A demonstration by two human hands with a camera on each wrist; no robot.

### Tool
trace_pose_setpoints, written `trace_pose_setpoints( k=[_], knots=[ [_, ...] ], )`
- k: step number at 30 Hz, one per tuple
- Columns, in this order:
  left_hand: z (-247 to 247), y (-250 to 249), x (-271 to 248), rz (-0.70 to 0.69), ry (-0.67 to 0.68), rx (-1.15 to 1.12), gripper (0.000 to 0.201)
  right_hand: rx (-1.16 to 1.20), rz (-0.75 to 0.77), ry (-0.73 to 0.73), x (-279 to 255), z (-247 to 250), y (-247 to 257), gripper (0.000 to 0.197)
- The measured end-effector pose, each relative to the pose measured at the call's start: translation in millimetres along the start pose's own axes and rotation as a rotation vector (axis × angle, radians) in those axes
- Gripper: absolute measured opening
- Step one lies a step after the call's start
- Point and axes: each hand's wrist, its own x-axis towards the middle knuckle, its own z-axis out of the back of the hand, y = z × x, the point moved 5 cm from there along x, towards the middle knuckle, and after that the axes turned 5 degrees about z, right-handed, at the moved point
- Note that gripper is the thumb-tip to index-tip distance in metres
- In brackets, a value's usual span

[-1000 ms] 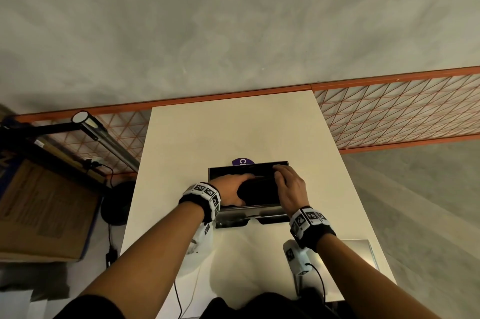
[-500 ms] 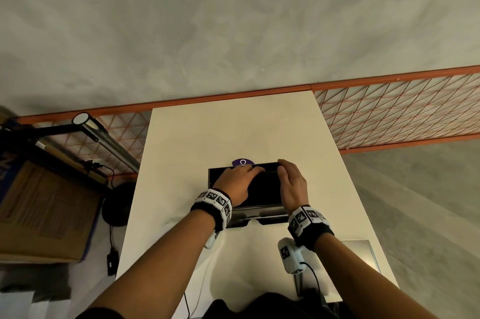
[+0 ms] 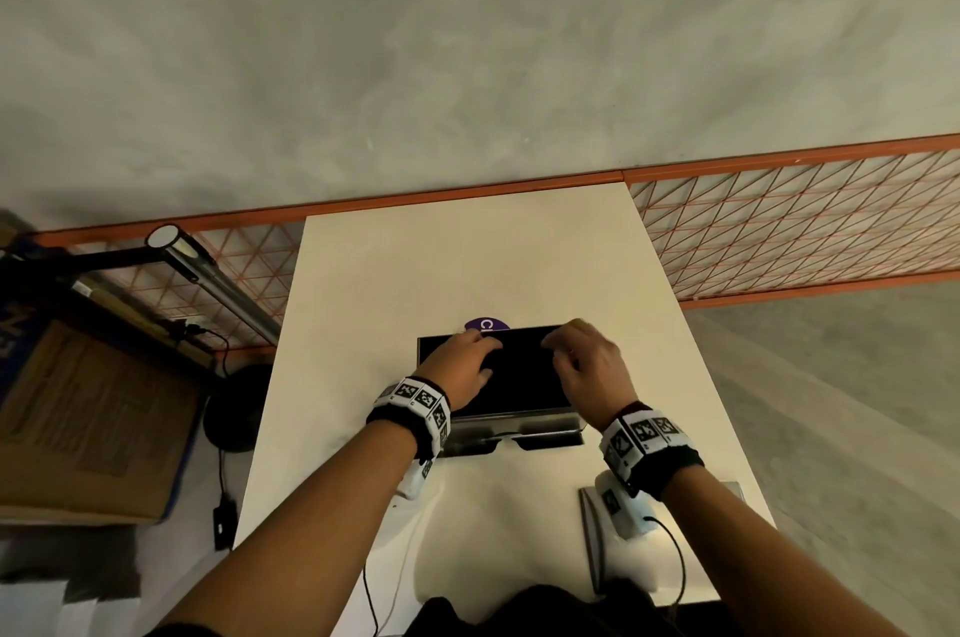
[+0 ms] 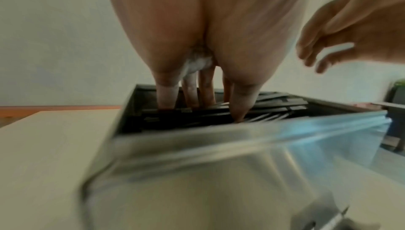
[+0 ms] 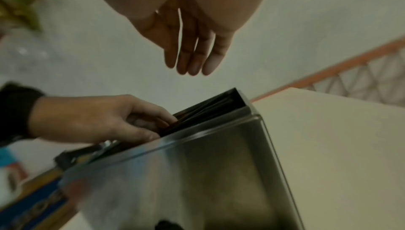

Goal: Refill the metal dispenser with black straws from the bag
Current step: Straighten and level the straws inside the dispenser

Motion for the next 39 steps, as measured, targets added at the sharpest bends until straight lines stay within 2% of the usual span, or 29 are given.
trace_pose_setpoints(
  k=[3, 6, 8, 11, 13, 16, 18, 20, 26, 31, 35, 39],
  knots=[
    [-3, 6, -8, -0.005, -0.056, -0.036, 0.048, -0.006, 0.171, 0.321, -13, -23, 18, 0.027],
    [-1, 4, -17, -0.085, -0.187, -0.062, 0.046, -0.253, 0.161, 0.728, -30, -53, 14, 0.039],
    [3, -1, -24, -0.175, -0.266, -0.063, 0.041, -0.416, 0.15, 0.852, -35, -62, 8, 0.042],
    [6, -4, -34, -0.221, -0.285, -0.14, 0.026, -0.493, 0.136, 0.887, -31, -67, 4, 0.042],
    [1, -2, -38, -0.163, -0.16, -0.222, 0.021, -0.511, 0.116, 0.892, -24, -69, 1, 0.048],
    [-17, 4, -44, -0.076, 0.05, -0.144, 0.044, -0.507, 0.074, 0.906, -18, -73, -4, 0.054],
    [-28, 5, -46, -0.067, 0.111, 0.018, 0.058, -0.52, 0.037, 0.943, -18, -78, -9, 0.056],
    [-35, 2, -46, -0.064, 0.13, 0.107, 0.062, -0.524, -0.001, 0.956, -16, -79, -13, 0.058],
    [-41, -5, -48, -0.032, 0.1, 0.123, 0.054, -0.451, -0.062, 0.952, -12, -81, -14, 0.06],
    [-52, -5, -60, -0.016, 0.06, 0.07, 0.047, -0.457, -0.091, 0.902, -28, -79, -16, 0.064],
    [-58, -6, -70, -0.042, -0.023, 0.067, 0.041, -0.495, -0.112, 0.889, -45, -79, -17, 0.069],
    [-53, -7, -78, -0.134, -0.176, 0.034, 0.051, -0.577, -0.095, 0.884, -45, -79, -15, 0.066]
  ],
)
